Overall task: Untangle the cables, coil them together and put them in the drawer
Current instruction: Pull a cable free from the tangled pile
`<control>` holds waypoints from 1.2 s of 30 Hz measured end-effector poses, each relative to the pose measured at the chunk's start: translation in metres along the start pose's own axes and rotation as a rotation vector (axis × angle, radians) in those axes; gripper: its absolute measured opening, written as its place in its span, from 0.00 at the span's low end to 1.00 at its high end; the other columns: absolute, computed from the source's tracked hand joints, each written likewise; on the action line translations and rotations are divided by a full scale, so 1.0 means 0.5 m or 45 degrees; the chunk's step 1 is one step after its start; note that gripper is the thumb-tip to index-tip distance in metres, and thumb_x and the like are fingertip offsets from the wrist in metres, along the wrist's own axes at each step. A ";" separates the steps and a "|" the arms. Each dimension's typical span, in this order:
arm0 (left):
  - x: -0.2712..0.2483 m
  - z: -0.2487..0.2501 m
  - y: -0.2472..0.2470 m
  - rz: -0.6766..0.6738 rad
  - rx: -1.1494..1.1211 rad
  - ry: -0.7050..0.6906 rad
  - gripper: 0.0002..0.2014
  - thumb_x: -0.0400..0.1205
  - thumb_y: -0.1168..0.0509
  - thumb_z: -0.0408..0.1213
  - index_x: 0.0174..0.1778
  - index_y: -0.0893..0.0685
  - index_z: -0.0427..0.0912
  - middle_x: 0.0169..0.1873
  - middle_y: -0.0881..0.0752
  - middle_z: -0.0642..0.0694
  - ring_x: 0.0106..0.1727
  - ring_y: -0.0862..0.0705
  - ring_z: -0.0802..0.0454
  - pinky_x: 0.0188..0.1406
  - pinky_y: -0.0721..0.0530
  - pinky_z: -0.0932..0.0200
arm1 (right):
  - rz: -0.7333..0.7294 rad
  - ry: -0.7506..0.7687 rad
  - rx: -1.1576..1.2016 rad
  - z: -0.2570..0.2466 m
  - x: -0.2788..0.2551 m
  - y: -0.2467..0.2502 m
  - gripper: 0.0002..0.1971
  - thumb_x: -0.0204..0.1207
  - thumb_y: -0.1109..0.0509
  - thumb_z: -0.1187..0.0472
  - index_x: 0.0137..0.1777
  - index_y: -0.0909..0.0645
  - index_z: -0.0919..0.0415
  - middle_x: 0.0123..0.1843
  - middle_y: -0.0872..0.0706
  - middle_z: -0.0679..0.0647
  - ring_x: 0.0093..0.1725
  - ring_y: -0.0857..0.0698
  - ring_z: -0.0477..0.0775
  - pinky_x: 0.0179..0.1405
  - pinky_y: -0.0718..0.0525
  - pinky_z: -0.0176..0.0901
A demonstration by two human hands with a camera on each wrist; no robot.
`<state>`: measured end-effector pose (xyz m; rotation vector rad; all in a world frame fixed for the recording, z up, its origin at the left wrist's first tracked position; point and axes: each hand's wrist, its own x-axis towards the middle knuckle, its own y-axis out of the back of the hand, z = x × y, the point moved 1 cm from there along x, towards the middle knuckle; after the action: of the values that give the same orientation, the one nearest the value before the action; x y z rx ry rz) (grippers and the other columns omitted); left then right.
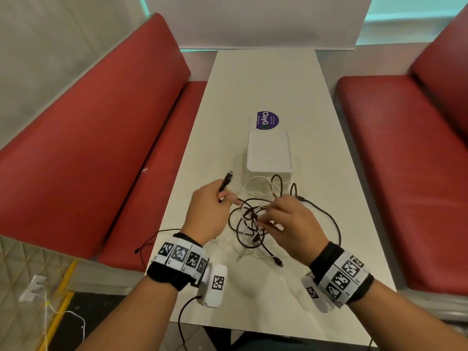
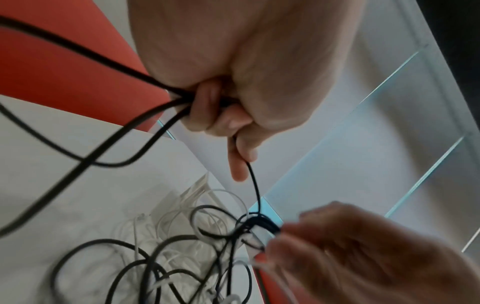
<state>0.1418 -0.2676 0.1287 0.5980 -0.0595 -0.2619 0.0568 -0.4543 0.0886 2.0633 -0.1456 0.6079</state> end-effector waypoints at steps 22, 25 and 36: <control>0.033 -0.008 0.028 0.114 -0.011 0.080 0.05 0.85 0.33 0.31 0.42 0.18 0.41 0.35 0.10 0.52 0.23 0.14 0.58 0.25 0.20 0.66 | -0.168 0.348 0.148 -0.019 0.012 0.006 0.06 0.74 0.22 0.69 0.46 0.09 0.57 0.41 0.14 0.51 0.45 0.18 0.57 0.42 0.20 0.46; 0.046 -0.014 0.049 0.255 -0.046 0.066 0.06 0.84 0.34 0.30 0.41 0.18 0.33 0.33 0.10 0.51 0.23 0.14 0.58 0.22 0.22 0.68 | -0.499 0.273 0.061 0.003 -0.020 -0.005 0.04 0.74 0.26 0.63 0.41 0.14 0.53 0.38 0.17 0.46 0.43 0.22 0.51 0.38 0.26 0.40; 0.033 0.010 0.007 -0.106 -0.274 0.000 0.05 0.84 0.29 0.33 0.43 0.11 0.39 0.28 0.10 0.44 0.28 0.15 0.55 0.38 0.21 0.62 | -0.311 -0.581 0.661 -0.001 0.046 -0.013 0.11 0.81 0.25 0.51 0.62 0.18 0.46 0.49 0.11 0.44 0.34 0.15 0.44 0.39 0.16 0.35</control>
<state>0.1578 -0.2718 0.1343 0.3867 -0.0062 -0.3446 0.0789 -0.4472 0.0950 2.6487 0.0070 0.0062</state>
